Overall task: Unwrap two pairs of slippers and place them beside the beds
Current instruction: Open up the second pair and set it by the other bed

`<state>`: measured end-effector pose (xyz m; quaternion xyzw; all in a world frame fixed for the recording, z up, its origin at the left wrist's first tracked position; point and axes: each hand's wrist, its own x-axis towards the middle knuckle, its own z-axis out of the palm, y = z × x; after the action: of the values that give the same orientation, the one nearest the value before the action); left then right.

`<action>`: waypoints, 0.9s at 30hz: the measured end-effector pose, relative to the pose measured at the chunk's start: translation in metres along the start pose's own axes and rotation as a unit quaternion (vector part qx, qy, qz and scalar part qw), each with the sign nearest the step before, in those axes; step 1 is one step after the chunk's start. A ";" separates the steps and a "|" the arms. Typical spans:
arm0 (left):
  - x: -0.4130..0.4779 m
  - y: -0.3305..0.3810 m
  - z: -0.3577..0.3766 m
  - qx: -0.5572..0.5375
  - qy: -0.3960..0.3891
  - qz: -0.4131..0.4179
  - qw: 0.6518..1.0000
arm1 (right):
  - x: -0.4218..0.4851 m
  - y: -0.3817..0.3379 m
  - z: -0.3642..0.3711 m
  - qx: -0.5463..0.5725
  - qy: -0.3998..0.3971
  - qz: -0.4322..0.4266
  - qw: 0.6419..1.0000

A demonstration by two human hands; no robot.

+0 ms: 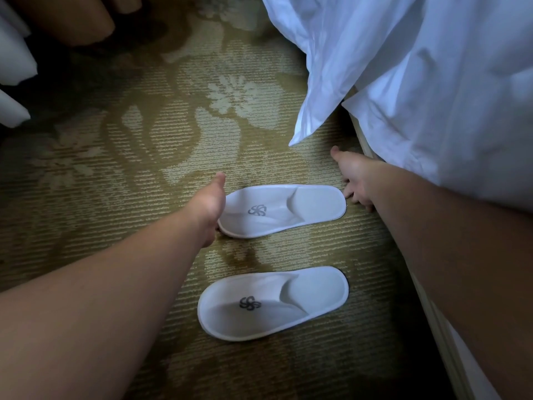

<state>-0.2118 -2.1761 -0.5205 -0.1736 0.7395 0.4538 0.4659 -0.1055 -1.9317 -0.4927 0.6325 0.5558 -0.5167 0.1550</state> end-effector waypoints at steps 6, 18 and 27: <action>-0.011 0.000 -0.003 -0.025 -0.004 0.014 1.000 | -0.008 0.004 -0.001 -0.019 0.004 -0.030 0.999; -0.046 -0.025 -0.032 0.054 0.001 0.000 0.999 | -0.058 0.023 -0.014 -0.103 -0.090 0.050 0.989; -0.075 -0.064 -0.039 0.132 -0.020 -0.148 0.980 | -0.077 0.091 -0.008 -0.135 -0.113 0.100 0.979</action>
<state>-0.1508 -2.2549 -0.4839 -0.2087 0.7496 0.2818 0.5614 -0.0111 -1.9980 -0.4605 0.5959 0.5333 -0.4868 0.3515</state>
